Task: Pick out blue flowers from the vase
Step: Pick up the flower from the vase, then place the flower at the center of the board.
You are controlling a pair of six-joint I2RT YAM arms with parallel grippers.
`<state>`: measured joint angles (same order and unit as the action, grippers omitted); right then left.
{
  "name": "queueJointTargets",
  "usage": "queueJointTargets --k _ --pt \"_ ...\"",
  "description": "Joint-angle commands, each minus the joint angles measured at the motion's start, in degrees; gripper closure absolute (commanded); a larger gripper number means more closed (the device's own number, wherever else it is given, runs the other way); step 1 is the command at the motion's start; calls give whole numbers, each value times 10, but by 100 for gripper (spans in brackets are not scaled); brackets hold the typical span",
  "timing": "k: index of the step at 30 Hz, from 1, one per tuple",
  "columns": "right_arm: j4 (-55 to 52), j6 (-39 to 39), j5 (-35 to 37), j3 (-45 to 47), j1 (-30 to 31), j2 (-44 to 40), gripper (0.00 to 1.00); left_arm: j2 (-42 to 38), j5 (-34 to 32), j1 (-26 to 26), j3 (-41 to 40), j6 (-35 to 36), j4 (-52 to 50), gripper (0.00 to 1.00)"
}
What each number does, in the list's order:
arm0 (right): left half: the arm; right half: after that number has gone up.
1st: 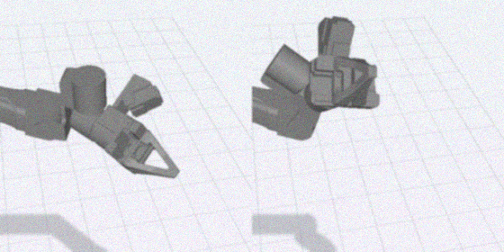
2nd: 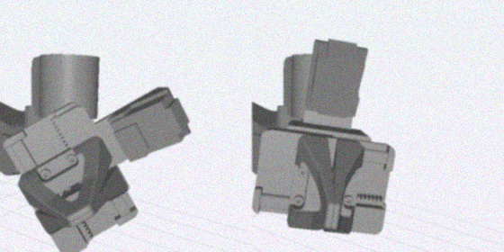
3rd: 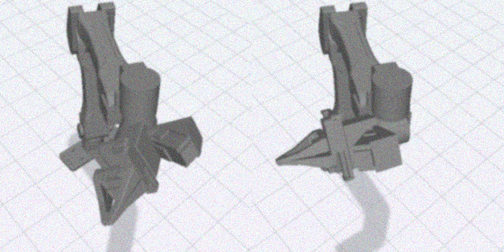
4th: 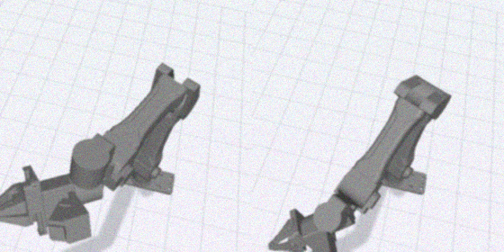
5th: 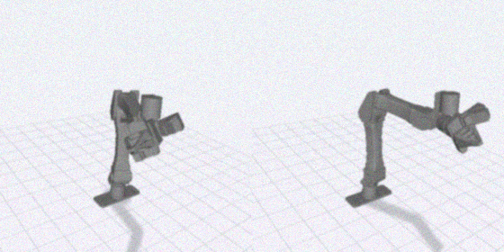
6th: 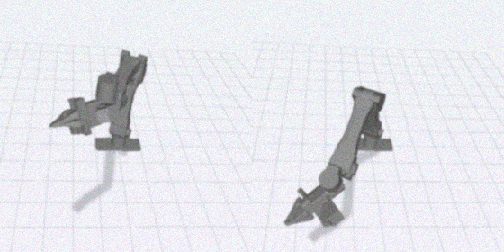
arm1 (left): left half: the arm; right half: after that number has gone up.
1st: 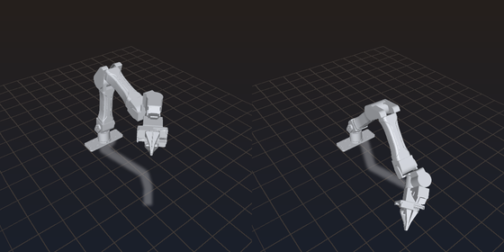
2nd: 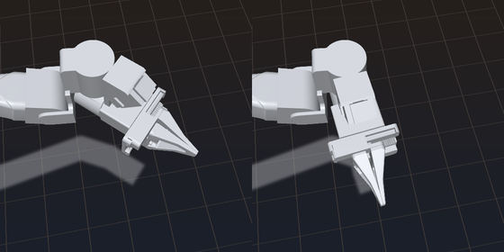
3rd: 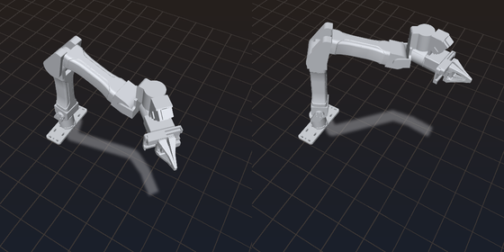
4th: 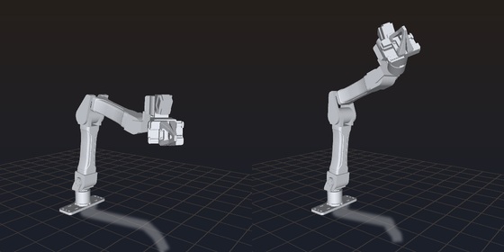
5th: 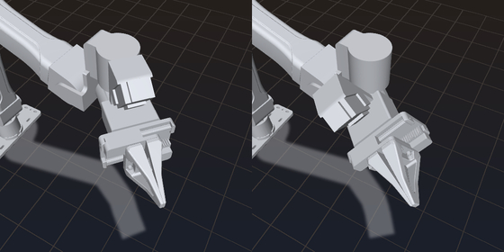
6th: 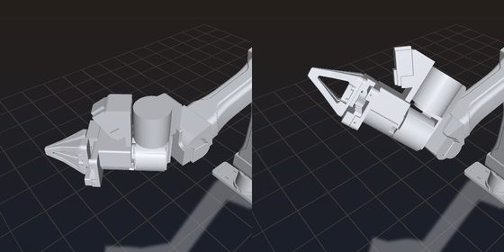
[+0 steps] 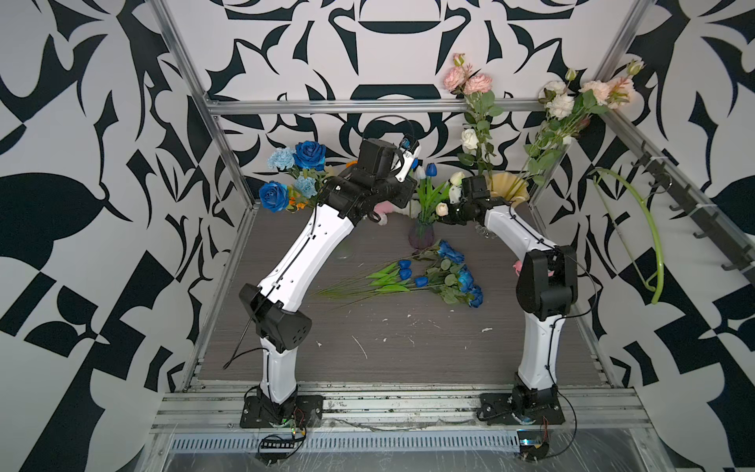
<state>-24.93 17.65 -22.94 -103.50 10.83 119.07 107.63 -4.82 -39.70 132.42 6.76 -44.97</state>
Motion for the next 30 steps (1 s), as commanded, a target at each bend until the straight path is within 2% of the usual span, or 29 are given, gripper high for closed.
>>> queueJointTargets --k 1,5,12,22,25,29,30 --pt "-1 0 -6 -15 -5 -31 100 -40 -70 -19 -4 50 -72 100" --pt "-3 3 -8 -23 -5 -31 100 -52 -168 -57 -74 85 -94 100" --pt "-10 -3 -7 -22 -5 -32 100 0 -378 -133 -151 144 -164 100" --pt "-15 -8 -11 -19 -8 -38 100 22 -368 -143 -353 123 -74 100" --pt "-19 -9 -11 -23 -8 -38 100 38 -356 -143 -381 125 -44 88" --pt "-19 -9 -10 -18 -8 -41 100 64 -329 -143 -382 125 -20 77" --pt "-19 -8 -9 -16 -8 -42 100 67 -324 -143 -382 125 -4 71"
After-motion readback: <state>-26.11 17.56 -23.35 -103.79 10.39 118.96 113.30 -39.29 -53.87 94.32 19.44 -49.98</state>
